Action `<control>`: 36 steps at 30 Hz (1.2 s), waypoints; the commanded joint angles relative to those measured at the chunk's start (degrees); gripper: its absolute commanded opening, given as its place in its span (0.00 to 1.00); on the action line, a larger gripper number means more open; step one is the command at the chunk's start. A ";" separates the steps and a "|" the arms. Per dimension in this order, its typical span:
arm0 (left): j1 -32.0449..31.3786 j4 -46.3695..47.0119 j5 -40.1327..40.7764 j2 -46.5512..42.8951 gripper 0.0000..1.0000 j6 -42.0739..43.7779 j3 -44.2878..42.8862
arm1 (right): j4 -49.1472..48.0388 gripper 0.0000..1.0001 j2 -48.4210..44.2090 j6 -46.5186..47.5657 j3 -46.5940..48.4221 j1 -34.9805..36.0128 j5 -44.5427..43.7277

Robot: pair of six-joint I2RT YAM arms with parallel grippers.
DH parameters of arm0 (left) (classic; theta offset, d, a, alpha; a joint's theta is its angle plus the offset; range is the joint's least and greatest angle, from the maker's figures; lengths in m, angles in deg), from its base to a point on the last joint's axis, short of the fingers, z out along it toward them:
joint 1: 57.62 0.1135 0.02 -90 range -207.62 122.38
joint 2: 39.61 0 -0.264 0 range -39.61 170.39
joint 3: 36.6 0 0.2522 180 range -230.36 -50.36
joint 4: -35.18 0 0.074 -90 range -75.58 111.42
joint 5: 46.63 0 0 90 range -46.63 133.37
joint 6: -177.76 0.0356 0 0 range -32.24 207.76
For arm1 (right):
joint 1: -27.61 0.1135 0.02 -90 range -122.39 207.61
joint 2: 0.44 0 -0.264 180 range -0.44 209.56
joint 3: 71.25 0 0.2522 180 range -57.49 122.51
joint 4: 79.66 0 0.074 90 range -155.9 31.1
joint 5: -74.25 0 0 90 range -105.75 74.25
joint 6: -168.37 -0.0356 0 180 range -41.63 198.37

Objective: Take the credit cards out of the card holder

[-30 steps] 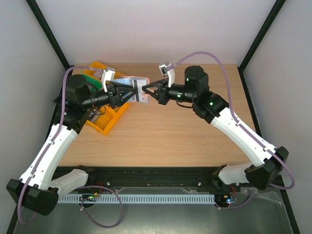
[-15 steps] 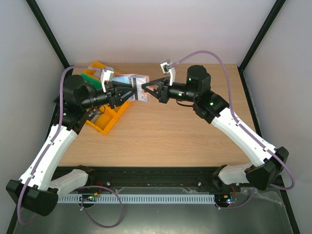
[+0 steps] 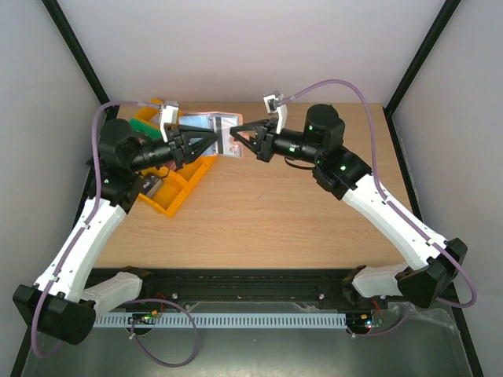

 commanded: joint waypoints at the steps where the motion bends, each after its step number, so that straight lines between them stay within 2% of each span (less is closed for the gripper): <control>1: -3.99 6.55 -17.20 -1.32 0.28 -2.75 -0.91 | -5.72 0.02 4.04 -0.46 -0.26 1.70 -5.11; 7: -4.36 6.34 -12.84 -1.59 0.31 -2.60 -0.24 | -5.52 0.02 7.73 0.14 2.82 4.51 -7.21; 12: -4.78 6.46 -10.88 -1.32 0.42 -2.30 1.54 | -18.55 0.02 8.13 -4.11 -1.43 5.33 3.79; 14: -4.71 7.37 -10.94 -1.87 0.43 -2.22 1.67 | -20.29 0.02 7.62 -3.99 -2.76 5.26 5.17; 17: -4.71 9.58 -11.03 -3.85 0.37 -1.66 1.88 | -17.00 0.02 8.17 -2.39 -1.70 5.19 3.35; 21: -5.64 13.55 -10.18 -6.08 0.32 -1.09 2.96 | -10.55 0.02 10.61 0.64 0.96 5.25 -4.17; 24: -5.84 13.45 -9.36 -6.13 0.25 -0.83 3.38 | -10.53 0.02 11.89 0.93 1.62 5.39 -3.24; 29: -5.84 14.27 -9.33 -6.06 0.03 -0.61 3.43 | -11.12 0.02 12.24 2.01 0.85 5.39 -0.16; 32: -5.63 13.32 -9.25 -7.30 0.02 0.20 4.03 | -11.18 0.01 11.38 2.28 -0.19 4.46 2.06; 36: -3.75 4.51 -6.22 -10.03 0.02 7.03 4.40 | -13.57 0.02 7.69 -0.90 -3.36 0.35 2.79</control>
